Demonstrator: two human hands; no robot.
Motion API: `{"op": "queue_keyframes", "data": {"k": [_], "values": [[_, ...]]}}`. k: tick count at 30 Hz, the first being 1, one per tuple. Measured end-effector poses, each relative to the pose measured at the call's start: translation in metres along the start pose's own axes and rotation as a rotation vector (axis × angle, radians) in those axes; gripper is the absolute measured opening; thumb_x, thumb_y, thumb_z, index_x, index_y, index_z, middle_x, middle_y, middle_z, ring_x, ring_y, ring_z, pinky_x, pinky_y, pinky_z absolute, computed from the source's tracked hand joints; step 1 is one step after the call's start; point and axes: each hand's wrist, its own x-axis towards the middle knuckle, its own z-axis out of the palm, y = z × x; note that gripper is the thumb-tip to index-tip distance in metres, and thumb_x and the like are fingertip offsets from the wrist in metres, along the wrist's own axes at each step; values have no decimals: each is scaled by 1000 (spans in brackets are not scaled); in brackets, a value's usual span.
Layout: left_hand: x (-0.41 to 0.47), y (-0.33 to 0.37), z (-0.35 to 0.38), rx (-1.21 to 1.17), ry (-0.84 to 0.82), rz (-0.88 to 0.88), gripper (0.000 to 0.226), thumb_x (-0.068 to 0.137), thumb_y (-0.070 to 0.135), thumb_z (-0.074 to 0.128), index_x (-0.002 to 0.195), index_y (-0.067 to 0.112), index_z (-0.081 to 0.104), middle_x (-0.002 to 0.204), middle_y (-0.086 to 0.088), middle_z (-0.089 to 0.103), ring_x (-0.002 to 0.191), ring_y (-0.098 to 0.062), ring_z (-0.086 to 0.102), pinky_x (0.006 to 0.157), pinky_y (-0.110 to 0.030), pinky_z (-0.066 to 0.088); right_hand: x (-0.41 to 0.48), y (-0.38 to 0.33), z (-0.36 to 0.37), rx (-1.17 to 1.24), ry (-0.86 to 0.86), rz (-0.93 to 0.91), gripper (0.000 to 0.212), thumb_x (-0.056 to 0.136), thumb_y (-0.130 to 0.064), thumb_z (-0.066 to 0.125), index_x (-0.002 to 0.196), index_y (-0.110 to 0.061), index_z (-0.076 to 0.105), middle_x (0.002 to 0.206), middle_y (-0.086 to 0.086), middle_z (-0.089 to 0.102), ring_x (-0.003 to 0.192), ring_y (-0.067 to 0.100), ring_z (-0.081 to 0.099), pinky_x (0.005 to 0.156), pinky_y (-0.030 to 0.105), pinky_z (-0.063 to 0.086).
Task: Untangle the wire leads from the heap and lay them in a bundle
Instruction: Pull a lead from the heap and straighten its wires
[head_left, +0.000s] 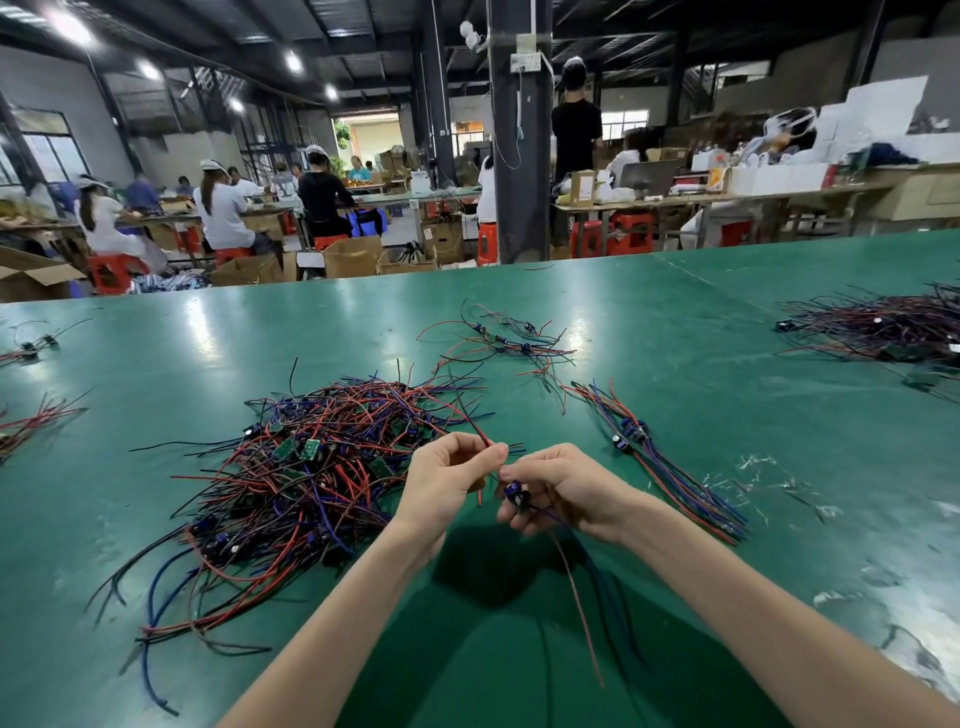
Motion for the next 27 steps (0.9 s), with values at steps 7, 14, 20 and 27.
{"op": "queue_keyframes", "data": {"k": [7,14,20,27], "values": [[1,-4,-1,41,16,38,12,78,9,74,71,8,65,60,3,61,59,-8,52,62,-21,45,1,2,3,-15,36,-4,24,92,-9,55,70,-3,63,61,15,68,43,17,60,45,22,50],[1,-7,-1,73,28,53,5,80,9,72,79,6,68,67,-2,66,64,-12,56,71,-31,48,0,5,7,-66,41,14,39,92,-10,54,55,-10,69,58,14,66,43,17,59,43,21,49],[4,-10,-3,182,42,100,13,75,12,78,74,11,65,63,4,66,60,-6,58,62,-17,46,-1,3,10,-111,68,28,26,91,-6,50,67,-3,61,53,12,63,40,17,57,41,20,47],[5,-13,-3,206,51,116,19,75,12,79,71,13,60,55,10,63,53,-3,53,53,-16,44,-1,2,12,-153,105,27,25,90,-4,49,68,-2,60,50,11,62,38,16,55,38,19,45]]}}
